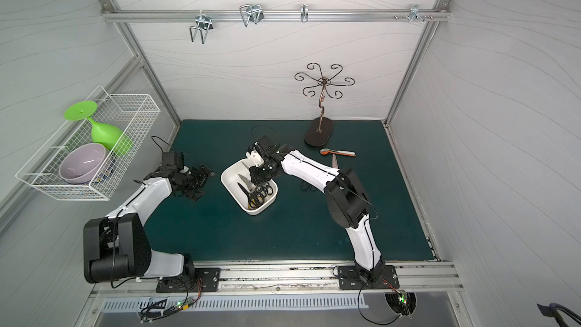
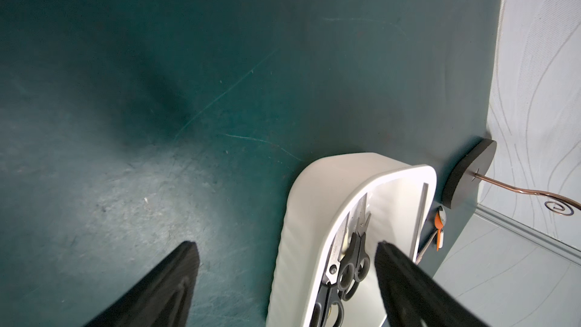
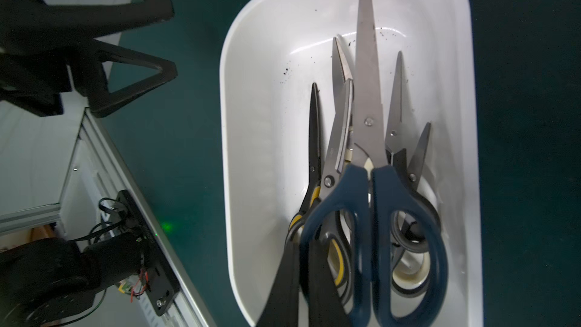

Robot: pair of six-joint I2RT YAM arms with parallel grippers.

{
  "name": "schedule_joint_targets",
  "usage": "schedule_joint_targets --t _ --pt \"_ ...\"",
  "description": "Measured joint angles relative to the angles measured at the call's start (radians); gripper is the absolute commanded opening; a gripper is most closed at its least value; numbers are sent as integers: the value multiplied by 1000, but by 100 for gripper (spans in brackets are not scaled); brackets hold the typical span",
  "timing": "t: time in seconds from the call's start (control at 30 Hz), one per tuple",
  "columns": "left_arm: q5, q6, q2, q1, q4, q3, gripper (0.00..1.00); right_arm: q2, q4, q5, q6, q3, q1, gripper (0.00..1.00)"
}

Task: Take the scissors out of the storage box
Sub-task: Pick up the scissors from the storage box.

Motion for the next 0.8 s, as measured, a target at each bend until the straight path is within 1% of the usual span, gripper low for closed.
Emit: schedule_joint_targets --t 0.23,0.47,0.57,0.67,0.8 --pt "1 -1 0 0 1 21 92 -50 55 -104 51 -50 -39 0" --pt "1 -3 0 0 1 21 92 -92 74 -148 69 -99 -52 0" --pt "1 -3 0 0 1 21 92 -132 76 -145 78 -138 -59 0" --pt "1 -4 0 0 1 20 91 -185 76 -114 93 -169 -75 0" --pt "1 -6 0 -13 3 9 91 -238 75 -5 100 -179 -103 0"
